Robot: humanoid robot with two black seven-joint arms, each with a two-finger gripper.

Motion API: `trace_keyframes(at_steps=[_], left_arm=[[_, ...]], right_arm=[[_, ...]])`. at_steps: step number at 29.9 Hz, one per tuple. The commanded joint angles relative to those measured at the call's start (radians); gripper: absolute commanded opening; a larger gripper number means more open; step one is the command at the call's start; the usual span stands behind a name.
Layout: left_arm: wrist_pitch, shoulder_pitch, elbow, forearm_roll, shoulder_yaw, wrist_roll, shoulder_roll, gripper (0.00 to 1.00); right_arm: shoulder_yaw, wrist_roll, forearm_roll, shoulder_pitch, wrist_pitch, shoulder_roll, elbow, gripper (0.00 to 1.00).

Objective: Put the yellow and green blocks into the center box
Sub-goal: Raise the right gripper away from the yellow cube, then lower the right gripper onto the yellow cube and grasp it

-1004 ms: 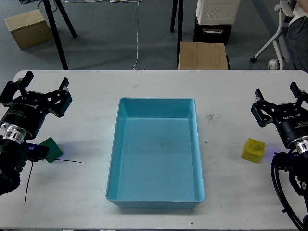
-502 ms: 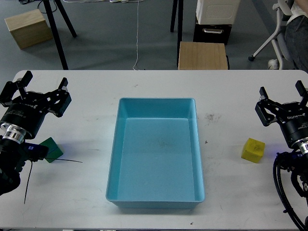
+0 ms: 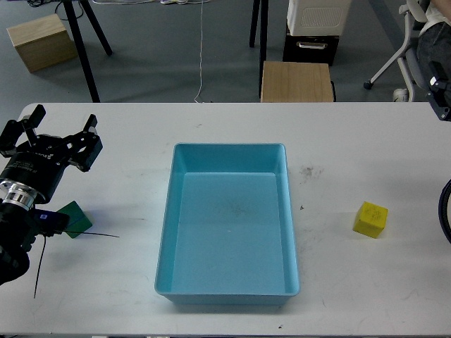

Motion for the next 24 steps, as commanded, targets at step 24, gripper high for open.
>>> trace_keyframes(at_steps=[24], left_arm=[[0.0, -0.005, 0.013, 0.0, 0.0, 0.0, 0.005, 1.0]], right_arm=[[-1.549, 0.511, -1.365, 0.923, 0.168, -0.683, -0.052, 0.97]])
